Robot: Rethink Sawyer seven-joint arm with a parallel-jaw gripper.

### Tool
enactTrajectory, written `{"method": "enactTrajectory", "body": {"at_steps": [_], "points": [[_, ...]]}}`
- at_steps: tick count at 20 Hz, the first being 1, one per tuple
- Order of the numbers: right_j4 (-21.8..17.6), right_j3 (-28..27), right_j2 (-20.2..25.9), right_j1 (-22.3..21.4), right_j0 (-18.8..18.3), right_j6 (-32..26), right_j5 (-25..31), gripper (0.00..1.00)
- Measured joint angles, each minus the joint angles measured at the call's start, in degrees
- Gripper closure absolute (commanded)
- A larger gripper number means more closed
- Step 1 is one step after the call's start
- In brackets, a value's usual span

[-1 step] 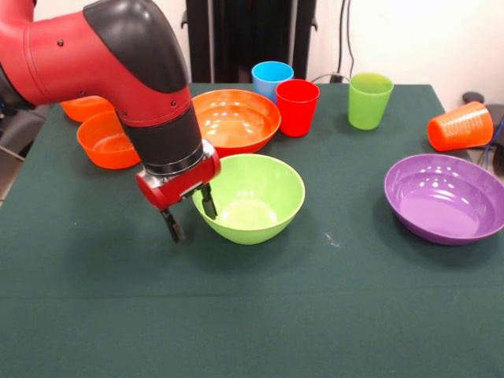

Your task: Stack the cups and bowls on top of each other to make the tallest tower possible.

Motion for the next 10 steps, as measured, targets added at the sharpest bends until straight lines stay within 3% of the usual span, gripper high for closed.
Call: {"method": "enactTrajectory", "body": {"at_steps": [10], "points": [[-0.04, 1.99, -0.38, -2.85, -0.01, 0.0, 0.0, 0.0]]}}
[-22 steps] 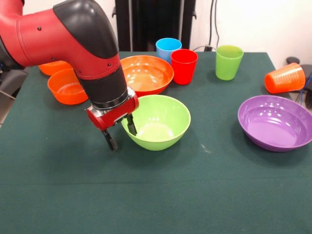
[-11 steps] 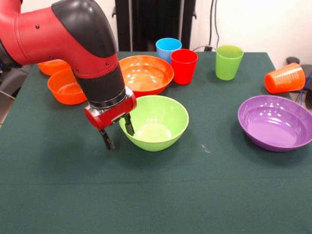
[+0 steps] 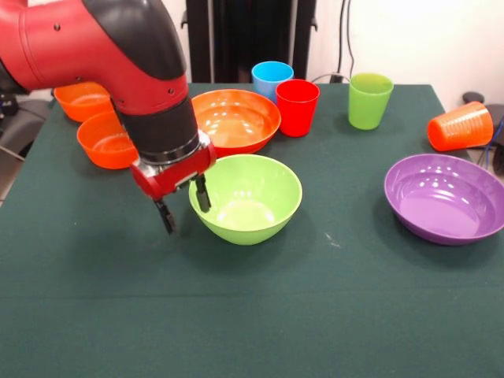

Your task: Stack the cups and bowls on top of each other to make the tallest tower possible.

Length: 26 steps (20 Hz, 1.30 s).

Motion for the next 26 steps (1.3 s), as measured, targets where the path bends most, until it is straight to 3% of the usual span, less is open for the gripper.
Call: {"method": "enactTrajectory", "body": {"at_steps": [16, 26], "points": [[1.24, 13.75, -1.54, -14.44, 1.5, 0.0, -0.05, 0.0], [1.23, 17.57, -3.63, -18.08, 3.82, 0.0, -0.05, 0.0]]}}
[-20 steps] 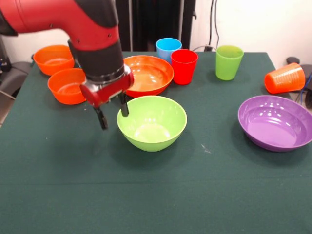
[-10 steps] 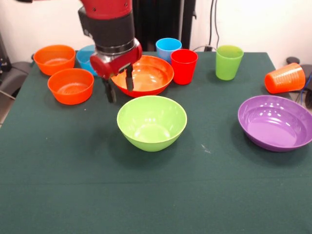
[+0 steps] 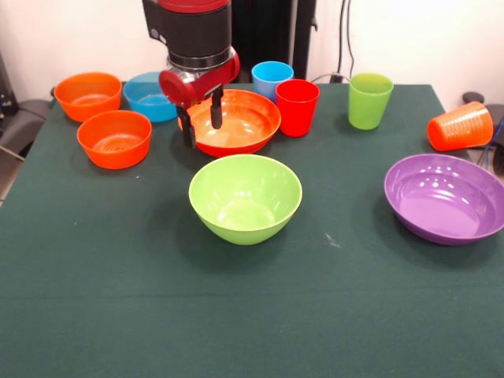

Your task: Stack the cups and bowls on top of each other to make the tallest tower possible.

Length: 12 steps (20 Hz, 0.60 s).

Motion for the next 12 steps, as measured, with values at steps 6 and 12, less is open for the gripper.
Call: {"method": "enactTrajectory", "body": {"at_steps": [6, 12], "points": [[0.01, 0.17, -1.42, -0.26, 1.35, 0.0, 0.0, 0.0], [-0.12, 0.17, -3.65, -0.25, 3.04, 0.0, 0.0, 0.0]]}}
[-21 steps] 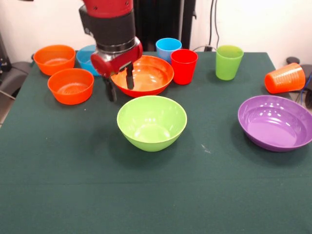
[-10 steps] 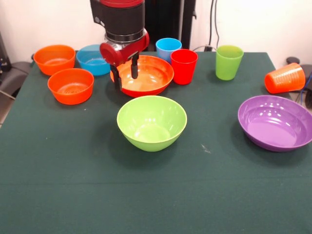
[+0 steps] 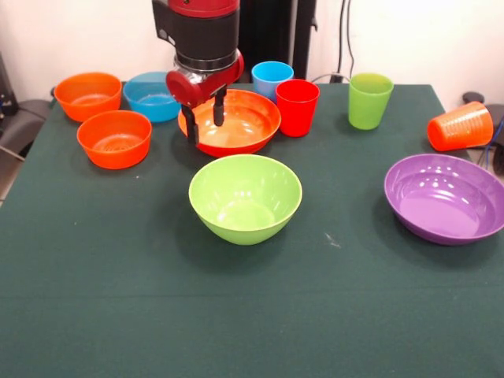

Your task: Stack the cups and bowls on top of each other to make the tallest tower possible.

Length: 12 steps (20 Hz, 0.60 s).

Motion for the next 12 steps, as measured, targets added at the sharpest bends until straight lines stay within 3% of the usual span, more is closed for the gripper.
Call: {"method": "enactTrajectory", "body": {"at_steps": [12], "points": [[-0.29, -1.25, -3.78, 0.66, 2.15, 0.01, 0.01, 0.0]]}}
